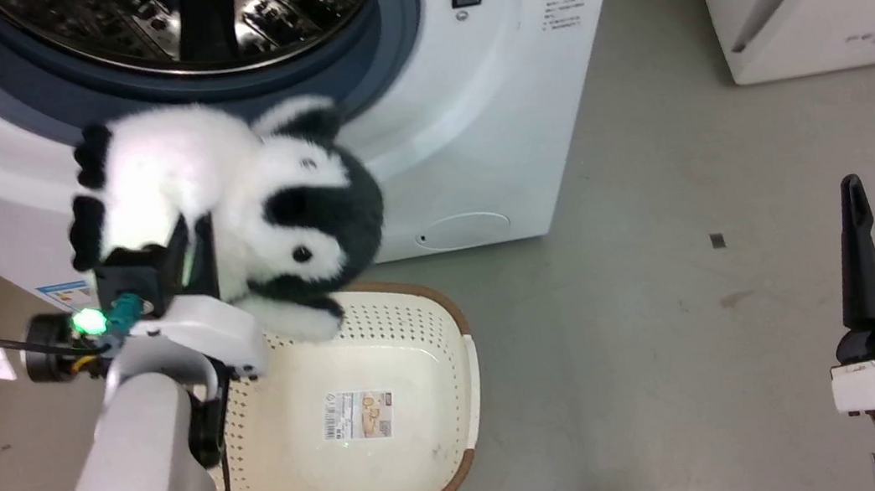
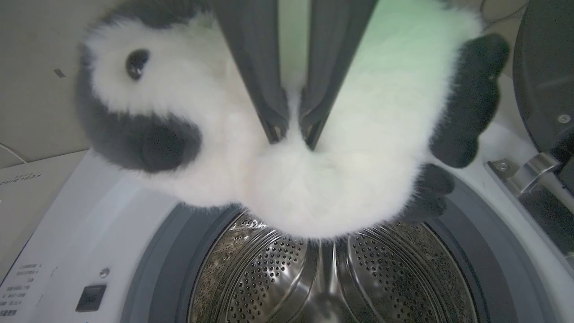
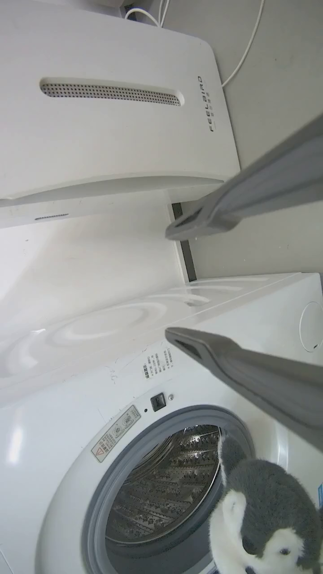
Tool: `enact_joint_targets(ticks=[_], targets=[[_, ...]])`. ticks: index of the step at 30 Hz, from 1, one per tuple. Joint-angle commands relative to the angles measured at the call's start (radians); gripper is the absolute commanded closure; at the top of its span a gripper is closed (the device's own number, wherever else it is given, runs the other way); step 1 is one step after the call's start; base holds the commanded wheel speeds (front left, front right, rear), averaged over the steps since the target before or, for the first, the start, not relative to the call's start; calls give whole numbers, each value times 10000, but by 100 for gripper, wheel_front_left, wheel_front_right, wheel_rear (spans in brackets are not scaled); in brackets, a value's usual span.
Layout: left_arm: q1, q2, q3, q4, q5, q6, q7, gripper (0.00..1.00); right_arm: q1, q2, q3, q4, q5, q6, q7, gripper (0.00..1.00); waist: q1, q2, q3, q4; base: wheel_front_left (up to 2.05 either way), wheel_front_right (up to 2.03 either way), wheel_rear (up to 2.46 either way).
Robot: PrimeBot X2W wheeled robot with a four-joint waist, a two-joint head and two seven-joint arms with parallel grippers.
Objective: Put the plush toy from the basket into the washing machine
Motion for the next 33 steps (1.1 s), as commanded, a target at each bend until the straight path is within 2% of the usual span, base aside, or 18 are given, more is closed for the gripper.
enact_joint_targets(ticks=[1,15,25,33], targets=[[34,97,138,-366,88,65,-56,100,110,-6,-22,-19,-3,-7,-44,0,1,0,162,-128,0,0,0],[-1723,701,1197,-1014,194,118,-56,100,-528,-6,15,-141,220,-7,-44,0,1,0,1677,-869,0,0,0],[-3861,1252,1648,-382,255,0,-56,100,-1084,-6,96,-262,424,-7,-44,0,1,0,2989,-1319,0,0,0],[-6308,1712,1966,401,301,-121,-57,100,-1789,-6,159,-406,714,-7,-44,0,1,0,4494,-1730,0,0,0]])
